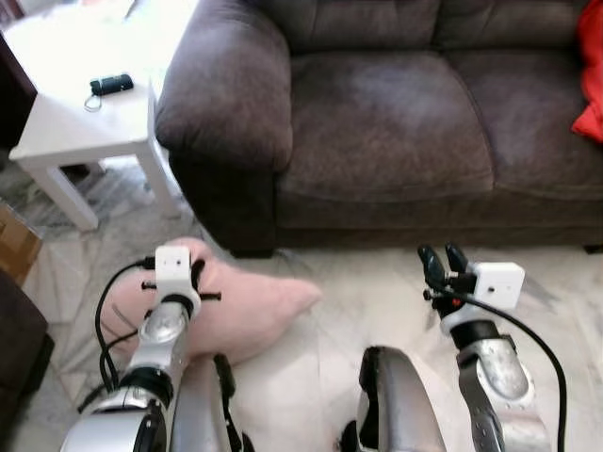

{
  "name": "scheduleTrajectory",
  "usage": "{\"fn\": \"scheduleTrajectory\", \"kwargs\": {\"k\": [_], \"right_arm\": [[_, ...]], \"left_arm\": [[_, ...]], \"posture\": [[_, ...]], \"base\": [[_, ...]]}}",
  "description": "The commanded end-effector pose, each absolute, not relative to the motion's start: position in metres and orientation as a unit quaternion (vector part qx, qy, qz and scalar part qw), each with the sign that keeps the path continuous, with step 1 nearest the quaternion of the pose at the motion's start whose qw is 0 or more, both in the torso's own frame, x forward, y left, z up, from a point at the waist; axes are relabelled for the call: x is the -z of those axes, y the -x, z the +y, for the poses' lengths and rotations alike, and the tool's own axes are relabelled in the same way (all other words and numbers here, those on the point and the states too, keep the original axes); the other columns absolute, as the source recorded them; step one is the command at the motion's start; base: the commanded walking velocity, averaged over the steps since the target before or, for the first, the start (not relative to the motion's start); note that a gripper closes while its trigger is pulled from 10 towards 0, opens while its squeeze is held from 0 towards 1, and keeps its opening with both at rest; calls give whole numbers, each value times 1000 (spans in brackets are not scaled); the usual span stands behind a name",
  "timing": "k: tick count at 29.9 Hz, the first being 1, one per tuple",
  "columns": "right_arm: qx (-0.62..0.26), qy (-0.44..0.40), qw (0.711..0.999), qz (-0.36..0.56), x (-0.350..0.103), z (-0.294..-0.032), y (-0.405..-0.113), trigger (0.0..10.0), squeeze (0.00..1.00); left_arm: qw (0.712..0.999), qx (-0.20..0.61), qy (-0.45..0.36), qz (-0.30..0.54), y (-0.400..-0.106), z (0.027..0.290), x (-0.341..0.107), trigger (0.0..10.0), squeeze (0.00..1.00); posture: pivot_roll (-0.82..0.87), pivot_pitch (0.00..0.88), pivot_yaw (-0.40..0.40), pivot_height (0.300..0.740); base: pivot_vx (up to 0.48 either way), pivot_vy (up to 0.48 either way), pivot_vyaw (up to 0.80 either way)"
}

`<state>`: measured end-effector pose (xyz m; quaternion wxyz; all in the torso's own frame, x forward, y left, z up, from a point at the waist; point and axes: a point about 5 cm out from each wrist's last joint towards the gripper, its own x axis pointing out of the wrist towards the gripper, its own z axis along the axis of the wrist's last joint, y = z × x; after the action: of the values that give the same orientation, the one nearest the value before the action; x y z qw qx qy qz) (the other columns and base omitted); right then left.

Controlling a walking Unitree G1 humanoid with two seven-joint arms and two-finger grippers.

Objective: Move the pillow to the sofa from floor

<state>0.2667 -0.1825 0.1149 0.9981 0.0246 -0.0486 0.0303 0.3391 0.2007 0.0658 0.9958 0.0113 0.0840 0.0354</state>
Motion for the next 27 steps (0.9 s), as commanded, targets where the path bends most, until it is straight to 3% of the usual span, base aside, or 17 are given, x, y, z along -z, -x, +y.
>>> {"fn": "scheduleTrajectory", "kwargs": {"k": [1, 27], "right_arm": [[-23, -24, 998, -45, -113, -186, -266, 10000, 0], [-23, -24, 998, -45, -113, -186, -266, 10000, 0]], "left_arm": [[998, -35, -19, 55, -344, 204, -78, 10000, 0], [998, -35, -19, 55, -344, 204, -78, 10000, 0]], "posture": [[-73, 36, 53, 509], [-73, 36, 53, 509]], "base": [[0, 0, 0], [0, 0, 0]]}}
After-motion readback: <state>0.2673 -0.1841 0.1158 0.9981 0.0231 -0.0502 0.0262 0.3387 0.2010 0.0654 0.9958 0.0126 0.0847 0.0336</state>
